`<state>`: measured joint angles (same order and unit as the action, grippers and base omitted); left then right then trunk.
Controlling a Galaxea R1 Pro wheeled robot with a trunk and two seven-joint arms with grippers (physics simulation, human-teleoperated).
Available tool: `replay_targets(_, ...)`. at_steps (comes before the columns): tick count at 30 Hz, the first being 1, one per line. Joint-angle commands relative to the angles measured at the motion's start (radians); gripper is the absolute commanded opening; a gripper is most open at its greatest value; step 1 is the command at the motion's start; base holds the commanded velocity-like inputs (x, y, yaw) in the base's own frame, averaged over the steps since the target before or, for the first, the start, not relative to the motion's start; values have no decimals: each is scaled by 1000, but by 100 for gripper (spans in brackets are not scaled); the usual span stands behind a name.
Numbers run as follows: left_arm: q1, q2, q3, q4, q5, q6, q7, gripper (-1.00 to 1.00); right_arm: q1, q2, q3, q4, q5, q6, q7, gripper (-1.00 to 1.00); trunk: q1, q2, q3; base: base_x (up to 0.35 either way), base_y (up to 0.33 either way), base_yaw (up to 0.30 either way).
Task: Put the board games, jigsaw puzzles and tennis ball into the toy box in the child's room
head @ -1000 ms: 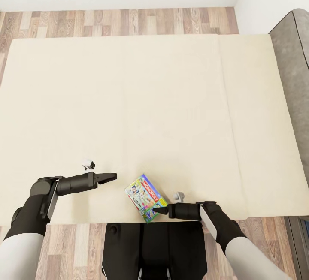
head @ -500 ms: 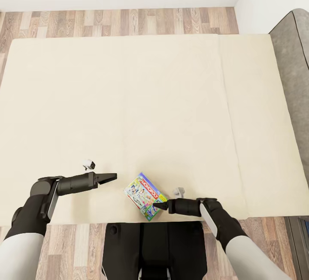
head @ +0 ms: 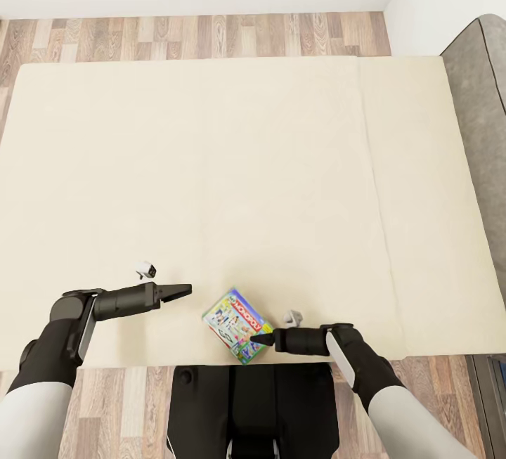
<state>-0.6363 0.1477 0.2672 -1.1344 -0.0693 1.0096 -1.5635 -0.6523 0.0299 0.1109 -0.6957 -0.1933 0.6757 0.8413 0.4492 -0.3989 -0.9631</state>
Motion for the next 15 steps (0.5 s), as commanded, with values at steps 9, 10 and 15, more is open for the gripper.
replay_targets(9, -1, 0, 0, -1, -7, 10, -7, 100, 0, -1, 3, 1, 30, 40, -28, 100, 1, -1, -1, 0, 0, 0)
replay_targets(10, -1, 0, 0, -1, -7, 10, -7, 100, 0, -1, 3, 1, 30, 42, -28, 100, 1, -1, -1, 0, 0, 0)
replay_targets(15, 0, 0, 0, -1, -7, 10, -7, 100, 0, 0, 3, 1, 27, 44, -27, 100, 1, -1, -1, 0, 0, 0)
